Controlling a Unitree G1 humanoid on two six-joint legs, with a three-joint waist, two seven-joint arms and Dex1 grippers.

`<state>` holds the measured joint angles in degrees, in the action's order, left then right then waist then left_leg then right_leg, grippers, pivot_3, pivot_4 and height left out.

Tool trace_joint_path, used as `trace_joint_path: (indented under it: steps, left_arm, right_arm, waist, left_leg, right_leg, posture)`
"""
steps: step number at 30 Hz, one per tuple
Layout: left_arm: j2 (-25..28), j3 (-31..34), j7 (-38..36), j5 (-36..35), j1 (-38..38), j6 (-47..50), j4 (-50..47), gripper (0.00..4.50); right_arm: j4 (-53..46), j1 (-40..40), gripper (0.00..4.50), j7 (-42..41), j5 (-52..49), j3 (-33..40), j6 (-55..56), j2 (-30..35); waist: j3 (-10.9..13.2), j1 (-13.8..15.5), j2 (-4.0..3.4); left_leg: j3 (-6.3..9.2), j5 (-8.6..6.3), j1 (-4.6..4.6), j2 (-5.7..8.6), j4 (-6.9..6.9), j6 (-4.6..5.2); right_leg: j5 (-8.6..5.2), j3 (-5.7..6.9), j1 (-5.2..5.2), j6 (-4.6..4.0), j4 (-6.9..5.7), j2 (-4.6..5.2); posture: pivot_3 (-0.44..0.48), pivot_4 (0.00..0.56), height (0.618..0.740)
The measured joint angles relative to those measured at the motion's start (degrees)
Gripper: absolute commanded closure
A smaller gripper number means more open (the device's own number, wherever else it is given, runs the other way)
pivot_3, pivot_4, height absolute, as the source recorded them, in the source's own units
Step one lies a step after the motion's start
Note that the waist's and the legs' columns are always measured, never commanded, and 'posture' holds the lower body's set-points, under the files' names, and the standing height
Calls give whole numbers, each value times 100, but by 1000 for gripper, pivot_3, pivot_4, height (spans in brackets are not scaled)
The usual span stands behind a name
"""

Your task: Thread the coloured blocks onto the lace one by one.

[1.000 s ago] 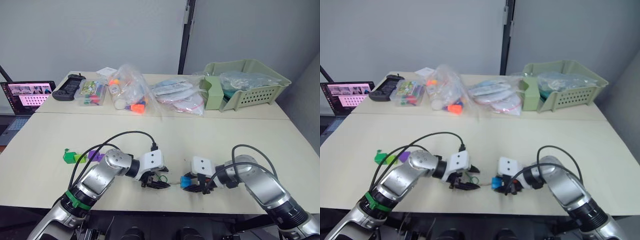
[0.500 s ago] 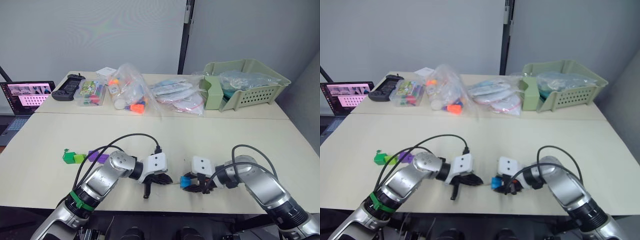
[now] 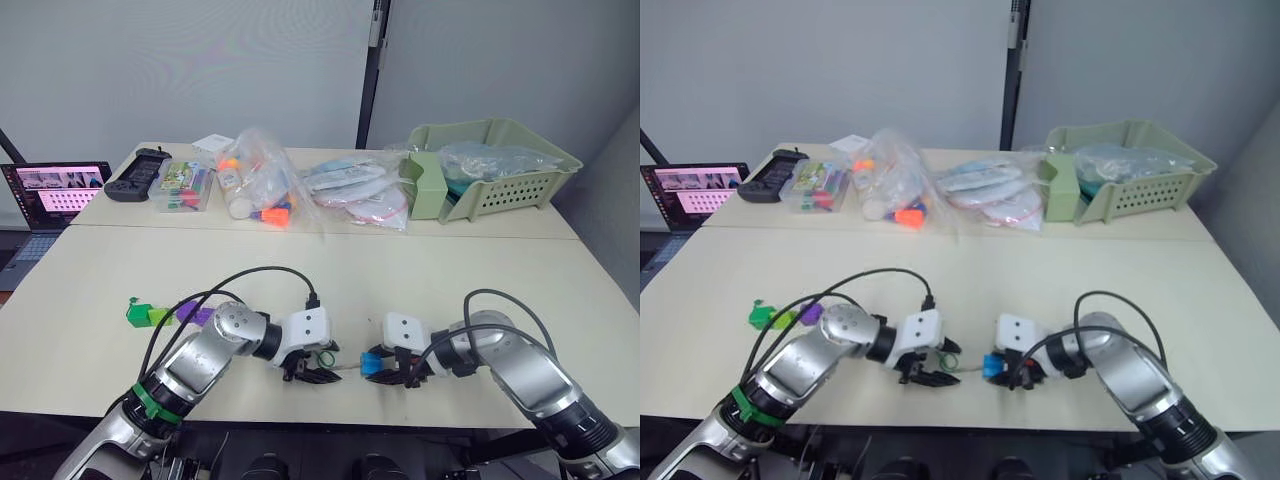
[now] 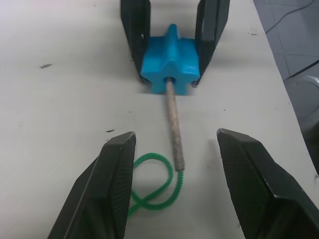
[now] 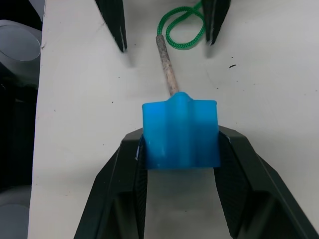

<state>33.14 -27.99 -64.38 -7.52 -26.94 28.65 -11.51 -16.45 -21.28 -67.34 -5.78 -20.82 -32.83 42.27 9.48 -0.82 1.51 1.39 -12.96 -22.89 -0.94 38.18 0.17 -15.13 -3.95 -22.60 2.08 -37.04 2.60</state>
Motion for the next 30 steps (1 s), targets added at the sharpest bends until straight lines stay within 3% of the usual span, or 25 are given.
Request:
trace_joint_path:
  steps: [9,17,30]
  left_arm:
    - [-209,-91,253,343,2,-441,278,4484]
    - [-253,-96,243,381,-24,-485,328,4484]
    - [-748,-290,231,562,-279,-446,448,4484]
  right_arm:
    - [1,-28,3153,1,-5,-11,-46,1]
    - [1,-29,3153,21,-8,-10,-58,2]
    - [-56,-28,3153,67,-5,-15,-114,11]
  waist:
    - [0,1,0]
    - [0,3,0]
    - [0,7,0]
  left_leg:
    - [0,0,3,1,0,0]
    - [0,0,4,1,0,0]
    - [0,0,2,2,1,0]
  right_leg:
    - [0,0,3,0,0,1]
    - [0,0,4,0,0,1]
    - [0,0,4,0,0,0]
  posture:
    - [0,150,740]
    - [0,150,740]
    - [0,150,740]
